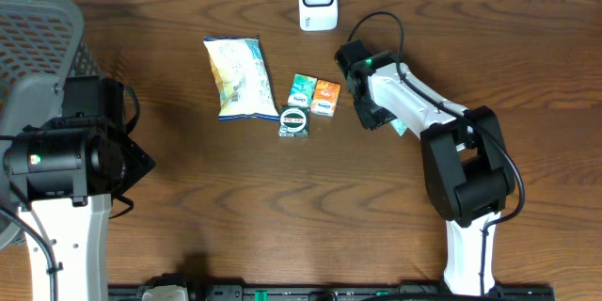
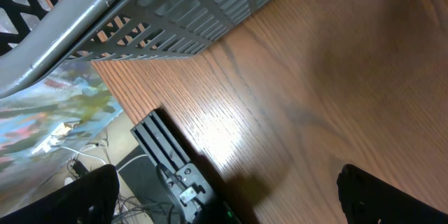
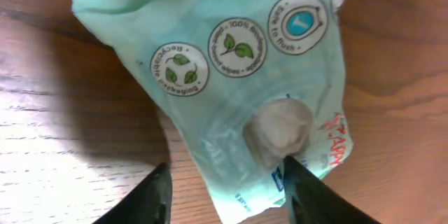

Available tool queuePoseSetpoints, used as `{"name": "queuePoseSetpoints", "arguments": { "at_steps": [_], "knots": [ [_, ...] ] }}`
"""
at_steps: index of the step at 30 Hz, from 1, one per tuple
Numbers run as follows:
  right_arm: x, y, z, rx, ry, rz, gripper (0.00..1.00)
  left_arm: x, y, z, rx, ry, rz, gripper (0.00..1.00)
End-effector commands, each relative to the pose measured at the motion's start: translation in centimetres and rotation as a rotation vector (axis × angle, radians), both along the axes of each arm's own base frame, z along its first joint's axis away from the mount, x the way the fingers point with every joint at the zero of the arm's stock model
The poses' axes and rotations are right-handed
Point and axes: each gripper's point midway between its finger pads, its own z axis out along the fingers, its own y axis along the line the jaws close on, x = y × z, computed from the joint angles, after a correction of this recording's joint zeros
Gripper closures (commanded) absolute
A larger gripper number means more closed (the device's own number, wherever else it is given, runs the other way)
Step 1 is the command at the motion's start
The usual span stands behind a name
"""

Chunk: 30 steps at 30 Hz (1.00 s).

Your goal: Scan the item barcode

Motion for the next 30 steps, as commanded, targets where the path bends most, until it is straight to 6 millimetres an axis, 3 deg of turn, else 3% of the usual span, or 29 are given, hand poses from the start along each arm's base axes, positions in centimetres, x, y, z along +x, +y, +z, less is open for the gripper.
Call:
{"name": "queuePoseSetpoints", "arguments": {
  "at_steps": [1, 12, 20, 27, 29, 30],
  "knots": [
    [0.4, -0.7, 0.7, -0.060, -0.037, 0.004, 0.54, -0.2, 0.1, 0.1, 0.001, -0.004, 0.017, 0.03],
    [1.4, -0.2, 0.8, -0.055, -0.088, 0.009, 0.56, -0.2, 0.1, 0.1, 0.001, -0.004, 0.016, 0.02],
    [0.6, 0.9, -0.5, 0.019, -0.052, 0.011, 0.57, -0.2, 0.1, 0.1, 0.001, -0.004, 0.016, 0.02],
    [-0.7, 0.9, -1.6, 0.045, 0.002, 0.009, 0.85, -0.2, 0.1, 0.1, 0.001, -0.004, 0.016, 0.02],
    [-1.0, 1.3, -1.6, 0.058, 0.018, 0.012, 0.99, -0.2, 0.1, 0.1, 0.001, -0.004, 0.016, 0.02],
    [-1.2, 1.5, -1.5, 0.067, 0.029, 0.014, 0.99, -0.2, 0.1, 0.1, 0.001, -0.004, 0.016, 0.02]
  ]
}}
